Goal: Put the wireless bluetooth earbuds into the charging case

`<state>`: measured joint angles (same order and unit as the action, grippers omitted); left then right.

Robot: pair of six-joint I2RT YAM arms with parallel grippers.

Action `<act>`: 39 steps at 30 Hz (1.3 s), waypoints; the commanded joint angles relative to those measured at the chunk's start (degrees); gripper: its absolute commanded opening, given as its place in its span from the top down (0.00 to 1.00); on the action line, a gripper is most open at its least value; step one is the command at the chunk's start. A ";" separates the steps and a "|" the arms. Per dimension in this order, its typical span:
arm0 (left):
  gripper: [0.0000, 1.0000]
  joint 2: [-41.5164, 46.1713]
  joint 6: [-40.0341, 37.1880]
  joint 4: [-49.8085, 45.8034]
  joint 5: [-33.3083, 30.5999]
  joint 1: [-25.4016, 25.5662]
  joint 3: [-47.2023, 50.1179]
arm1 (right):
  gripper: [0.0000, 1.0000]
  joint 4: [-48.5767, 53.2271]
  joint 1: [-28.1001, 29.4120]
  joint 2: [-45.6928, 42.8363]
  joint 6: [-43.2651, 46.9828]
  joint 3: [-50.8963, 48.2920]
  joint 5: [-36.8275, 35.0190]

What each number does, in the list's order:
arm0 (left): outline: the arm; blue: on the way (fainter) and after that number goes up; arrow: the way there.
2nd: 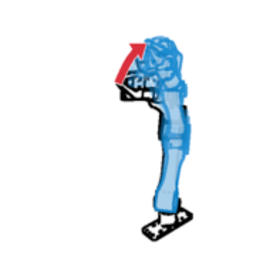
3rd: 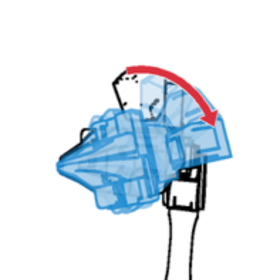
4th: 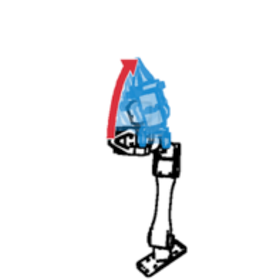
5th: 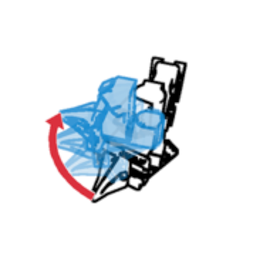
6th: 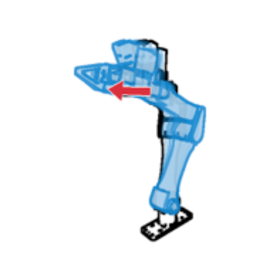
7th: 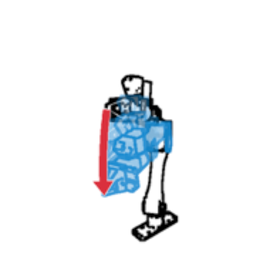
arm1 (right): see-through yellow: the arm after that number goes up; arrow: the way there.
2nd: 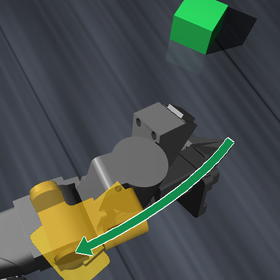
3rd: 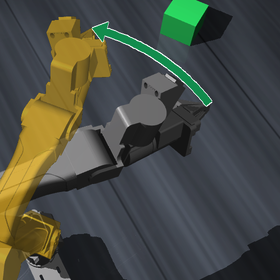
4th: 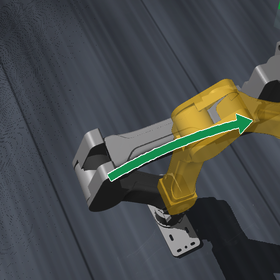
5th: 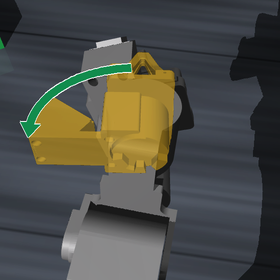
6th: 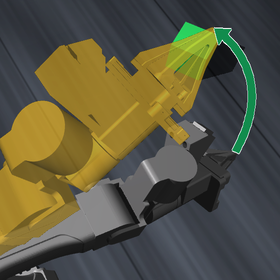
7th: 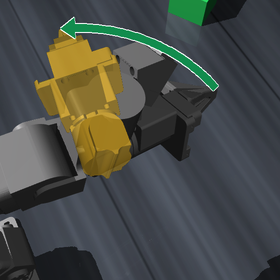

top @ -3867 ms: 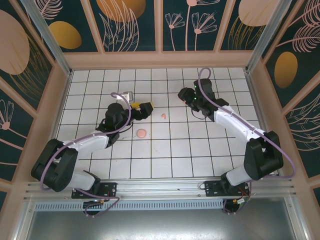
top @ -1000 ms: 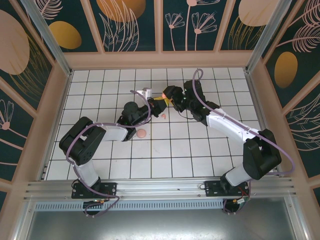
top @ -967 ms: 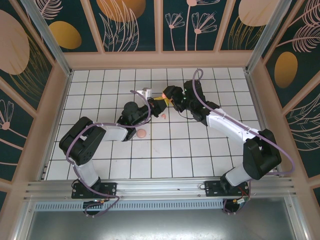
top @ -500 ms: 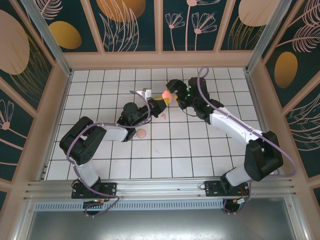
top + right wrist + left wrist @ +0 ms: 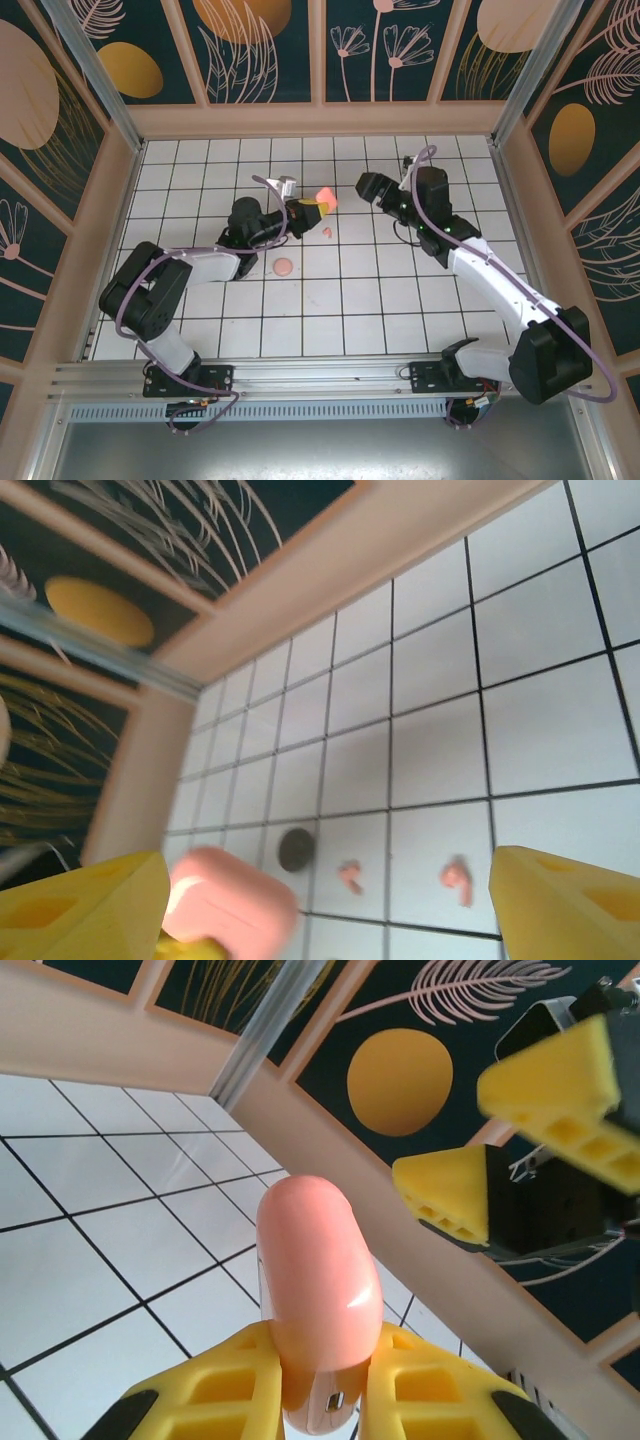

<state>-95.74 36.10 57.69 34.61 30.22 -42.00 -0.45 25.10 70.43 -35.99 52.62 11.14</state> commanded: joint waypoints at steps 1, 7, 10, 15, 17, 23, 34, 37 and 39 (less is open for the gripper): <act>1.00 2.04 -6.04 -9.17 9.38 -0.94 -2.00 | 0.16 -1.82 -0.23 -2.14 15.21 -2.80 8.76; 1.00 3.23 -11.80 -19.36 18.13 -1.04 -5.09 | 0.17 -4.65 -0.23 -2.47 20.14 -4.57 20.04; 1.00 3.76 -12.86 -21.09 19.90 -1.04 -5.64 | 0.19 -4.40 -0.08 -0.67 21.06 -3.62 24.55; 1.00 4.23 -13.19 -21.31 20.93 -1.02 -6.13 | 0.21 -4.24 0.21 1.58 21.56 -2.96 27.28; 1.00 4.25 -13.03 -20.83 21.00 -1.04 -6.18 | 0.21 -4.59 0.47 2.05 21.49 -3.15 28.02; 1.00 4.16 -12.22 -19.81 21.11 -1.04 -6.64 | 0.23 -5.86 1.24 3.56 20.96 -4.34 28.33; 1.00 5.55 -11.66 -19.20 21.64 -1.04 -7.04 | 0.29 -8.20 0.37 6.01 20.36 -7.14 25.30; 1.00 5.99 -11.58 -19.02 22.39 -1.05 -7.13 | 0.32 -9.63 -0.93 5.94 19.34 -8.85 24.42; 1.00 6.21 -11.40 -18.93 22.95 -1.04 -7.09 | 0.33 -10.36 -1.90 5.94 18.32 -9.74 23.07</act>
<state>-91.88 24.64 36.97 53.87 28.75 -47.57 -7.77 24.75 75.81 -16.84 44.45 37.19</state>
